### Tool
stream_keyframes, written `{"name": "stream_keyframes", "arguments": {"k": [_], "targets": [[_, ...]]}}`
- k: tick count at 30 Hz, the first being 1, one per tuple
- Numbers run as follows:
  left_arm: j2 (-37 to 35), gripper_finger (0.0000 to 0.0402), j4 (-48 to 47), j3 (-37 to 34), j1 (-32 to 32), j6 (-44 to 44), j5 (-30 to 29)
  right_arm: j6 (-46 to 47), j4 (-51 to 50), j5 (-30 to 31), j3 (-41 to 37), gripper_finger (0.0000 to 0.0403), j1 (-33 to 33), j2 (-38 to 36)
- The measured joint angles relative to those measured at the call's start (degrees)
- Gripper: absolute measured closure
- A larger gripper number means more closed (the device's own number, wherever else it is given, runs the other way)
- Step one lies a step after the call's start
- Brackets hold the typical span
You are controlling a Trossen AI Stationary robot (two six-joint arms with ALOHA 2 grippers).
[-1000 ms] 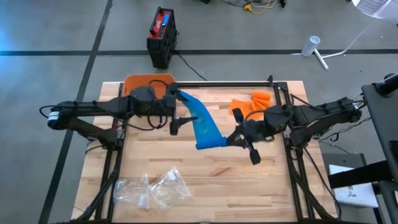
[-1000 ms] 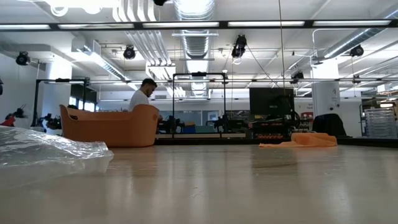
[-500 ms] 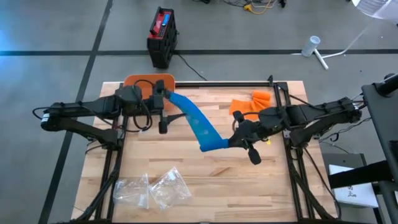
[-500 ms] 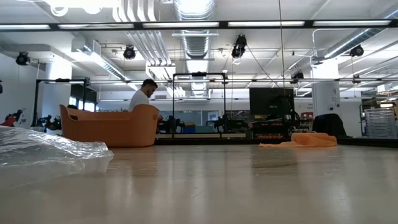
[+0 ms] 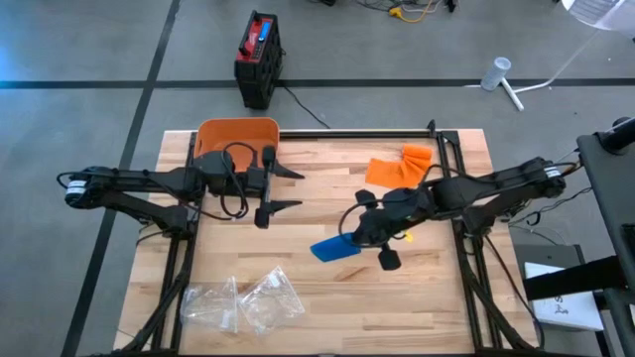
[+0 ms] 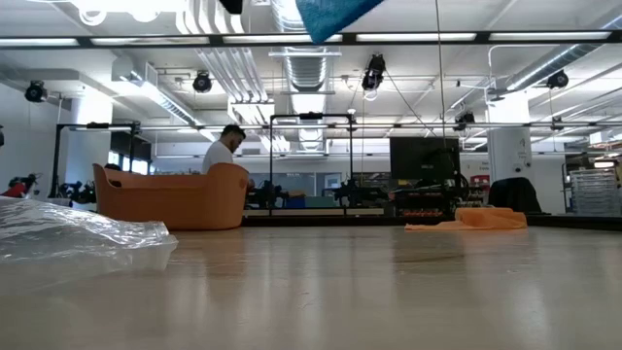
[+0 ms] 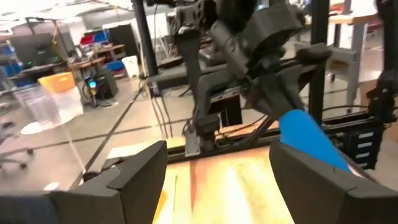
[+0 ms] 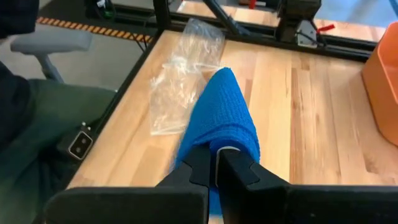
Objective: Roll bandage
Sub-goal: Roll the blue bandage
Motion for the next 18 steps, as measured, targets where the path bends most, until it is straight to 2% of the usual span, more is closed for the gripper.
{"name": "stream_keyframes", "arguments": {"k": [6,11,14,18], "targets": [[-1.1,0.0129,-4.4,-0.7,0.0,0.9,-5.0,-1.4,0.4,-0.4,2.5,0.0400,0.0,1.9],[-3.3,0.0137,-3.7,-1.2,-0.1,1.5,-5.0,-3.5,0.4,-0.6,3.9,0.0400,0.0,1.6],[-5.0,0.0142,-3.0,-2.6,-0.6,1.5,-3.3,-4.5,0.4,-0.5,3.9,0.0400,0.0,1.3],[-5.9,0.0151,5.4,-6.8,-1.0,-0.5,4.0,-5.9,0.6,-0.1,3.9,0.0400,0.0,1.9]]}}
